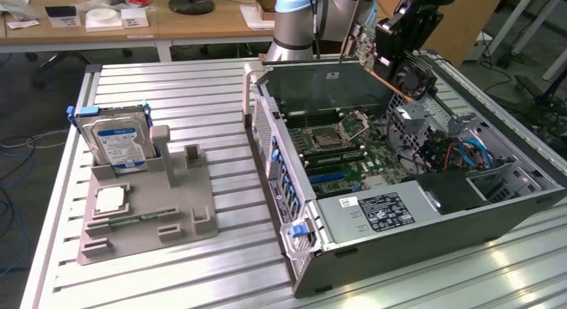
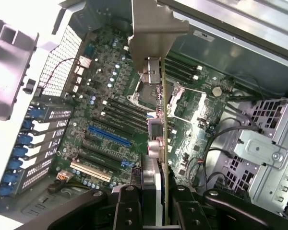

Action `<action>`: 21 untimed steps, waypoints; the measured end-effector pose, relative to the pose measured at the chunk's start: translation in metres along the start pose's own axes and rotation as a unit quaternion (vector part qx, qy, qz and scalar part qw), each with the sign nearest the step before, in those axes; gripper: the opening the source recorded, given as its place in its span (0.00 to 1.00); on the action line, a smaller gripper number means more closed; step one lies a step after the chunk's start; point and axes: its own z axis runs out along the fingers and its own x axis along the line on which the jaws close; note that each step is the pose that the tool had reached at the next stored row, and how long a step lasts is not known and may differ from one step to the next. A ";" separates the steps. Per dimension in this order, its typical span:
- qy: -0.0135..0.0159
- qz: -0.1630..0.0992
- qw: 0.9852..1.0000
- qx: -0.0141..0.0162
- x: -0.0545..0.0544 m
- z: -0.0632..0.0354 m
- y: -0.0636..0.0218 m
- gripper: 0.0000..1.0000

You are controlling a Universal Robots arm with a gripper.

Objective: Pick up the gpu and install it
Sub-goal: 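Insert the gpu into the slot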

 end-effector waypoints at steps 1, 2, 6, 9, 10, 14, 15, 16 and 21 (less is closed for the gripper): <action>0.000 -0.004 1.000 0.000 0.000 0.0000 0.0000 0.28; 0.000 -0.009 1.000 0.000 0.000 0.0000 0.0000 0.28; 0.001 -0.029 1.000 0.000 0.000 -0.0001 0.0000 0.28; 0.001 -0.044 0.999 0.000 0.000 0.0000 0.0000 0.28; 0.002 -0.050 0.999 0.000 0.000 0.0000 0.0000 0.28; 0.002 -0.071 0.997 0.000 0.000 0.0000 0.0000 0.28; 0.003 -0.076 0.997 0.000 0.000 0.0000 0.0000 0.28; 0.003 -0.082 0.997 0.000 0.000 0.0000 0.0000 0.28; 0.004 -0.110 0.994 0.000 0.000 0.0000 0.0000 0.28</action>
